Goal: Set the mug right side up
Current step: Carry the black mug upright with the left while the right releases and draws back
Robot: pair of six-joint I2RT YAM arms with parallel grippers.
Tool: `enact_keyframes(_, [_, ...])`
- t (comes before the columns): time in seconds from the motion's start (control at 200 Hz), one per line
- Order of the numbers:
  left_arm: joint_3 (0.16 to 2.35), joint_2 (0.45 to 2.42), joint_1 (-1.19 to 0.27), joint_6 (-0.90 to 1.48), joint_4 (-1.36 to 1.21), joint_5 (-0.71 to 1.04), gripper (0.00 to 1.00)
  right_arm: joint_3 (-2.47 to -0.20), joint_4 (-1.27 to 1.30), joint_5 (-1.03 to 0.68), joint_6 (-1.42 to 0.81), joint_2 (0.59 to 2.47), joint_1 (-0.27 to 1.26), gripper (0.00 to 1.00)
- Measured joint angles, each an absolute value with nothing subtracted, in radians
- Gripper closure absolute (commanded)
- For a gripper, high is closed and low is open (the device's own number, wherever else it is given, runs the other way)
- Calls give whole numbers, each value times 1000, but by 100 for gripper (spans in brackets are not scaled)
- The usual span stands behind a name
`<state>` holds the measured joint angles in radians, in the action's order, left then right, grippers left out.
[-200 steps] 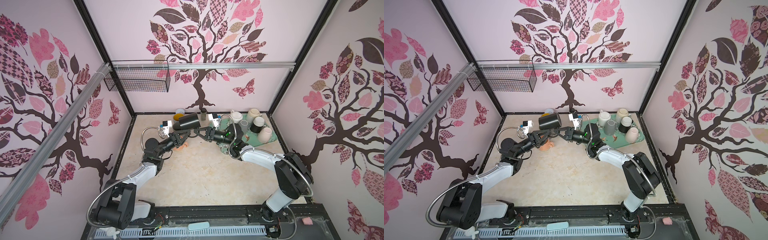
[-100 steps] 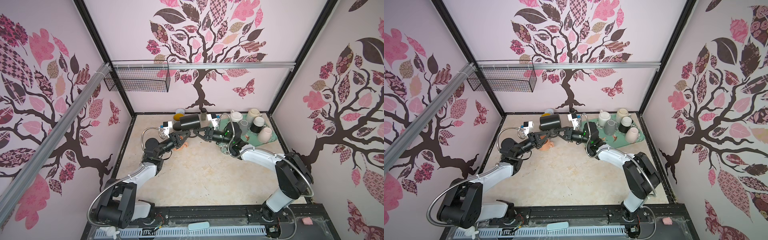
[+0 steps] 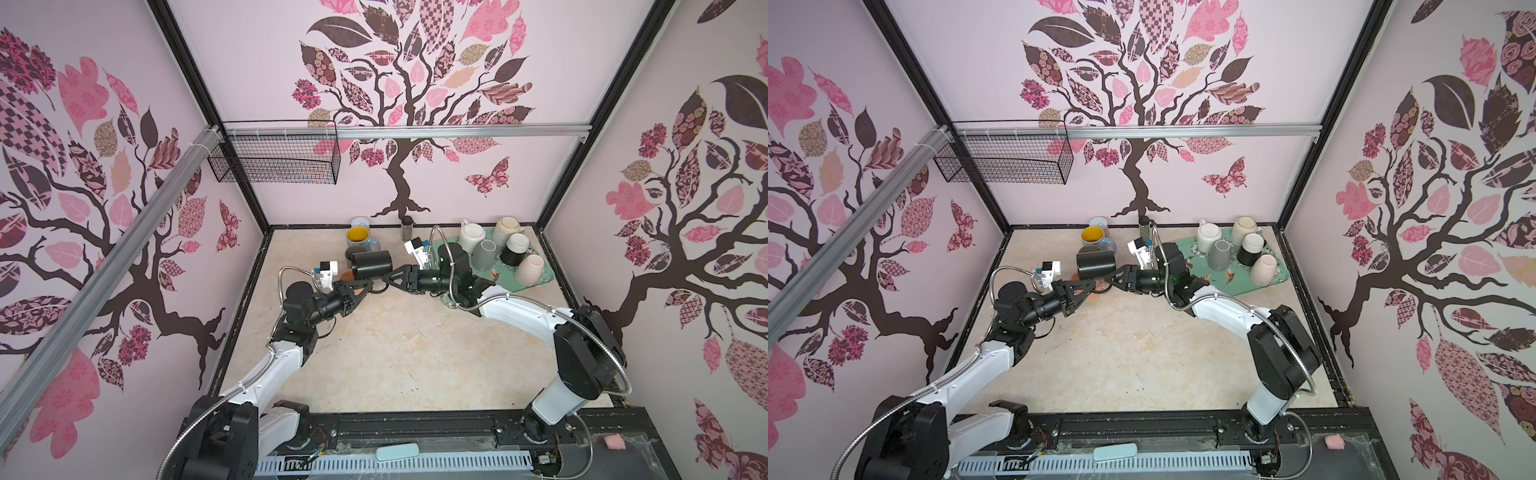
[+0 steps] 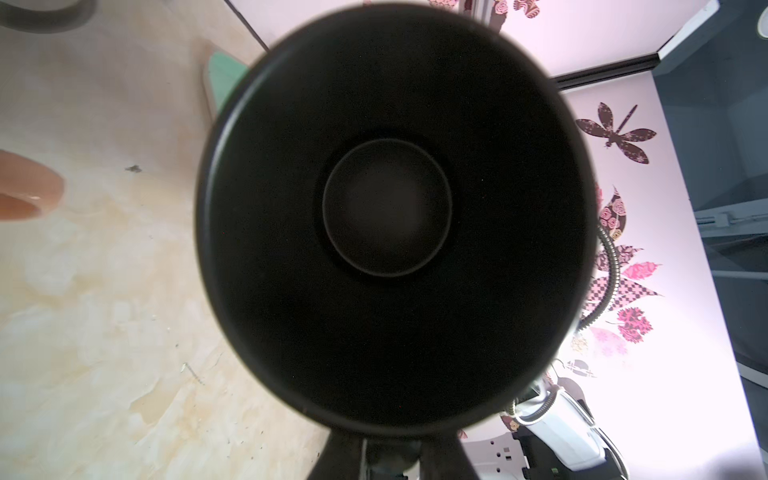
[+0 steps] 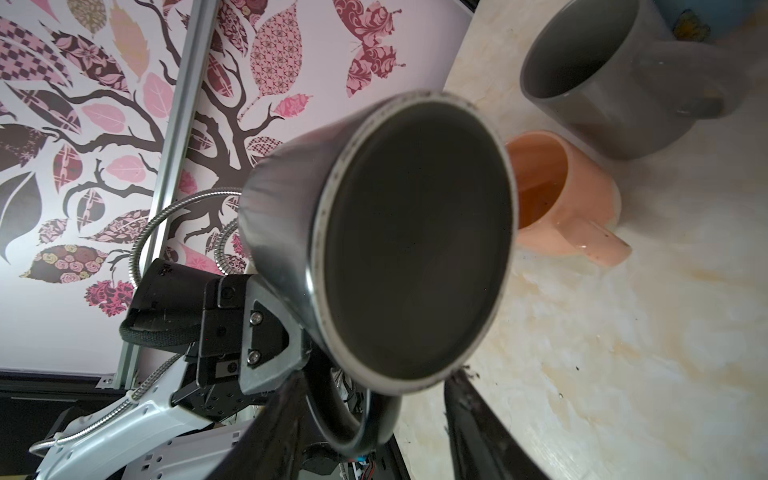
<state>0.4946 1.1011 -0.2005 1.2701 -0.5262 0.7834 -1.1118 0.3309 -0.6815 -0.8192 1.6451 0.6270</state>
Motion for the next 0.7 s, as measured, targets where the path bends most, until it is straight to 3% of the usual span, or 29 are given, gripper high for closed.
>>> enact_keyframes(0.335, [439, 873, -113, 1099, -54, 776, 100, -1154, 249, -630, -736, 1645, 620, 42])
enact_keyframes(0.7, [507, 795, -99, 797, 604, 441, 100, -1154, 206, -617, -702, 1645, 610, 42])
